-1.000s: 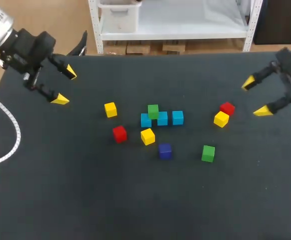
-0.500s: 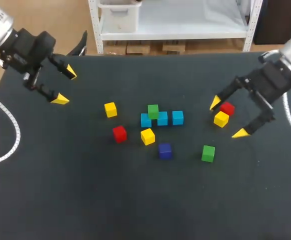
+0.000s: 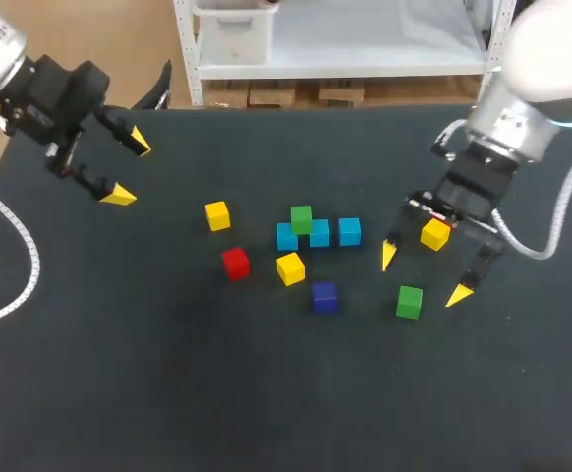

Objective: Place the blue cubes, place green cubes on the blue cubes, place the yellow cubes on the green cubes, then place the red cubes on the yellow cubes, and place purple cube on the red cubes.

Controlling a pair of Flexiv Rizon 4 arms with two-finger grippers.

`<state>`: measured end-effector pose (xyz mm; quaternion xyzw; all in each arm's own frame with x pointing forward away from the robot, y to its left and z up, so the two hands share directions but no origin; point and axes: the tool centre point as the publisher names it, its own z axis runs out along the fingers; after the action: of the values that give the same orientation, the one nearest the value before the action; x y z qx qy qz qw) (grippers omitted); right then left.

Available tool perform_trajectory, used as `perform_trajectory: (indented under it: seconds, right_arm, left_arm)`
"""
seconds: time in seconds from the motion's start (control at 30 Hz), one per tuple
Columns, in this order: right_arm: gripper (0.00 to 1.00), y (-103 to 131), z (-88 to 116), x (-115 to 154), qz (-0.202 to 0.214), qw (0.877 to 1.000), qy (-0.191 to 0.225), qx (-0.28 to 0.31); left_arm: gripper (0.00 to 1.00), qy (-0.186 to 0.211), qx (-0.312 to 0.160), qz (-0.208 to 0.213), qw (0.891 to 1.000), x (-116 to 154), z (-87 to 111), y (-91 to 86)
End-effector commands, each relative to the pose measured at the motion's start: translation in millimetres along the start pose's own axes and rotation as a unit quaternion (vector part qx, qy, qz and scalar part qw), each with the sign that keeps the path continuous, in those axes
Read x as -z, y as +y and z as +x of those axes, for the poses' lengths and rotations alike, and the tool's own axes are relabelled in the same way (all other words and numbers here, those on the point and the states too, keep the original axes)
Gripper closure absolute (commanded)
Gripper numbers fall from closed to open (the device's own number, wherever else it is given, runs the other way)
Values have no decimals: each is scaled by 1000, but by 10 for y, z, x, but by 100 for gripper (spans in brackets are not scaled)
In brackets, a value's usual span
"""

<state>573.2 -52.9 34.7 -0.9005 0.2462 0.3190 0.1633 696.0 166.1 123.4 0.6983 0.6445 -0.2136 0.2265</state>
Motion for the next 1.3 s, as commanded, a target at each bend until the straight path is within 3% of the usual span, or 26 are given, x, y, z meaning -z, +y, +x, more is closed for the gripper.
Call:
perform_trajectory:
  seconds: [0.03, 0.3, 0.6, 1.03, 1.3]
  right_arm:
    - [0, -83, 70, -32, -294, 942, 0, 163]
    - [0, -96, 205, -115, -325, 928, 3, 182]
    - [0, -82, 352, -176, -284, 950, 21, 132]
    - [0, 76, 322, -172, -192, 979, 16, 64]
    - [0, 100, 318, -148, -137, 990, 13, 44]
  left_arm:
    - [0, -1, -1, 0, 1000, -3, 9, 11]
    - [0, -1, -1, 0, 1000, -3, 9, 11]
    - [0, -1, -1, 0, 1000, -3, 9, 11]
    - [0, -1, -1, 0, 1000, -3, 9, 11]
    - [0, -1, -1, 0, 1000, -3, 9, 11]
